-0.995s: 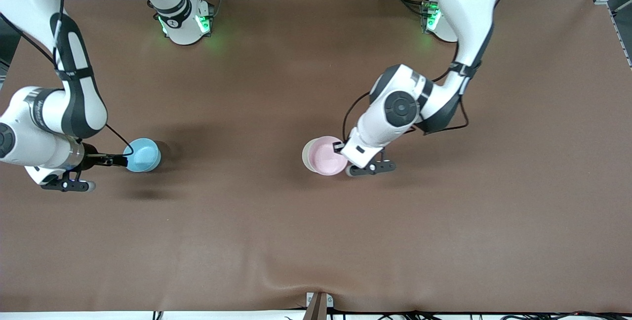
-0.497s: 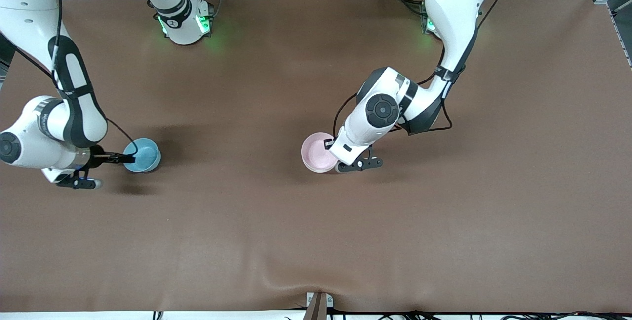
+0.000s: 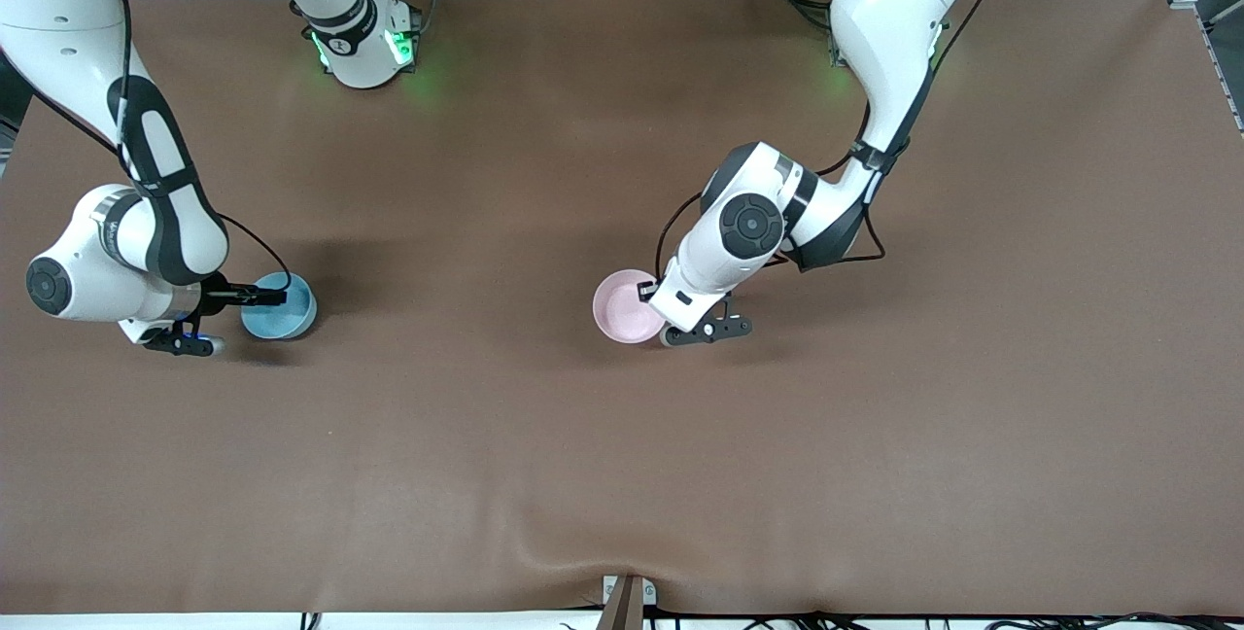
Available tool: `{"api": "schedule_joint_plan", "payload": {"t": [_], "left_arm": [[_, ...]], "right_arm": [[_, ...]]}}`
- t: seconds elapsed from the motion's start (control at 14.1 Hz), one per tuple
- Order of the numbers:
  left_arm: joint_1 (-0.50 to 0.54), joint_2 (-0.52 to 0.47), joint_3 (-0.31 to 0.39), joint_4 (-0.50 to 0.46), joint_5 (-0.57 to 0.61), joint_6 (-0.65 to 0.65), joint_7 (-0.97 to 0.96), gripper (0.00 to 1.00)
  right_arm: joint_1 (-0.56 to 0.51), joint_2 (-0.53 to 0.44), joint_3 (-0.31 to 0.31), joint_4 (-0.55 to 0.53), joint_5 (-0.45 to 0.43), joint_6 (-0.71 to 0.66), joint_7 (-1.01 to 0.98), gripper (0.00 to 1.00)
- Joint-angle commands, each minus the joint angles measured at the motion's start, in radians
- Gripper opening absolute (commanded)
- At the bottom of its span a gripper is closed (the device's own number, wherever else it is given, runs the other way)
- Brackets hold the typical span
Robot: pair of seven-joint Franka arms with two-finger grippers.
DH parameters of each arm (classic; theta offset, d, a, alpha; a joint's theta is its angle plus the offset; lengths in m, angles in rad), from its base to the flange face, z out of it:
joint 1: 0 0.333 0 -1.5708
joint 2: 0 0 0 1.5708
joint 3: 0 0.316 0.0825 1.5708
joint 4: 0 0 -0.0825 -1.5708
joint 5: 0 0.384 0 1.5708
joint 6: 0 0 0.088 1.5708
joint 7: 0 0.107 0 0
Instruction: Stack pink and blue bowls on white bowl
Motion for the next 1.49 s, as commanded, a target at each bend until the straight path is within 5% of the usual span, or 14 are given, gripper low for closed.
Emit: {"api": "schedule_joint_plan", "payload": {"t": [0.0,0.64,0.85,0.99,1.42], "left_arm": [[-0.018,0.009,0.010,0.006,-0.004,0.021,-0.020,0.00],[-0.015,0.011,0.011,-0.020,-0.005,0.025,-0.020,0.01],[-0.004,0.009,0.010,-0.014,-0.014,0.025,-0.043,0.71],[-0.003,0.008,0.010,-0.014,-0.013,0.024,-0.067,1.00],[0.000,-0.043,0.052,-0.003,0.077,-0.002,-0.060,1.00]], "right_arm": [[-0.024,-0.020,0.010,-0.016,0.015,0.000,-0.024,0.00],[-0.035,-0.072,0.011,-0.008,0.025,0.002,-0.070,0.00],[-0.033,-0.109,0.011,-0.007,0.025,0.000,-0.076,0.00],[-0.033,-0.124,0.011,-0.005,0.025,0.000,-0.101,0.00],[-0.006,-0.187,0.013,0.004,0.080,-0.035,-0.090,0.00]]}}
